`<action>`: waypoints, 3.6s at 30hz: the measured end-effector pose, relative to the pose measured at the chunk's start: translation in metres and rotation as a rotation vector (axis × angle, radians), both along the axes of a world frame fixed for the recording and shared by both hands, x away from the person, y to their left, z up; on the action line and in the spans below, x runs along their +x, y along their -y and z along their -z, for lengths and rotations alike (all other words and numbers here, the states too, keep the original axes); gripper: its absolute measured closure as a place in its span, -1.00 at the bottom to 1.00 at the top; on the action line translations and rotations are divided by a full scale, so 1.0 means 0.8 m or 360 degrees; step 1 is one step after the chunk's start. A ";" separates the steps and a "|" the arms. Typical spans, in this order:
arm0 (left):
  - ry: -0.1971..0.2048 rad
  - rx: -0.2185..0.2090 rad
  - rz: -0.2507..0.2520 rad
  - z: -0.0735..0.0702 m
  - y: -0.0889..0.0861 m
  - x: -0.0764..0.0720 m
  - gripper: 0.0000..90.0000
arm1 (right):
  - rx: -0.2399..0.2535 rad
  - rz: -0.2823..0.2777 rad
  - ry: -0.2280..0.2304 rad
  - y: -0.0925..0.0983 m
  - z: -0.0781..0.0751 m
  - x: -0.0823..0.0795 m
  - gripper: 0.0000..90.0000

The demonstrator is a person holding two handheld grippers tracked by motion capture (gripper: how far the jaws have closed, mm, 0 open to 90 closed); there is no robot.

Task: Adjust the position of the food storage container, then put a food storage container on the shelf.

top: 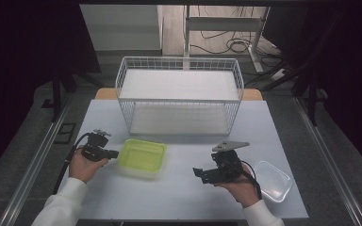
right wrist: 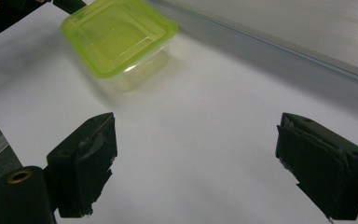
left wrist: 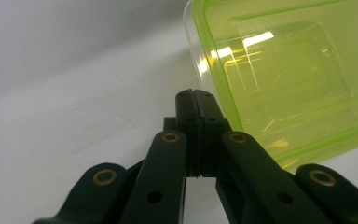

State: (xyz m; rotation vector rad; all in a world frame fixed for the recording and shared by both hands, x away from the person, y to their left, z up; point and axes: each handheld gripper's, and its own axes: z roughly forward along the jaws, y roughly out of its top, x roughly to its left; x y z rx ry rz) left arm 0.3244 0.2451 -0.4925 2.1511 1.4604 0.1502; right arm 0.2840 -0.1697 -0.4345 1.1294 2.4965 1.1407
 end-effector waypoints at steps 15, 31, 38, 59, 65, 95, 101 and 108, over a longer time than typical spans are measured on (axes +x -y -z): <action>-0.0005 -0.0121 0.0040 0.003 0.032 -0.004 1.00 | 0.0008 -0.0015 -0.0001 -0.001 -0.003 -0.001 -0.73; -0.0043 -0.0191 0.0173 0.012 0.095 -0.001 1.00 | 0.0009 0.0000 -0.0002 0.003 -0.002 -0.001 -0.73; -0.0049 -0.0255 0.0166 0.012 0.111 0.002 1.00 | 0.0000 0.0007 0.0005 0.005 -0.001 0.000 -0.73; 0.0217 -0.0395 0.0032 -0.050 0.063 -0.036 -0.14 | 0.0091 0.0087 0.0013 0.013 -0.007 0.000 -0.73; 0.0209 -0.0457 -0.0009 -0.057 0.053 -0.041 -0.34 | 0.0126 0.0147 -0.0007 0.019 -0.008 0.004 -0.73; 0.0067 -0.0649 0.0041 -0.047 0.080 -0.023 -0.43 | 0.0150 0.0326 -0.0166 -0.013 0.014 0.040 -0.39; -0.0012 -0.0691 0.0052 -0.033 0.092 -0.010 -0.39 | 0.0127 0.0299 -0.0209 -0.020 0.022 0.049 -0.24; -0.0116 -0.0728 0.0010 -0.012 0.102 0.009 -0.31 | 0.0129 0.0303 -0.0340 -0.030 0.046 0.078 -0.20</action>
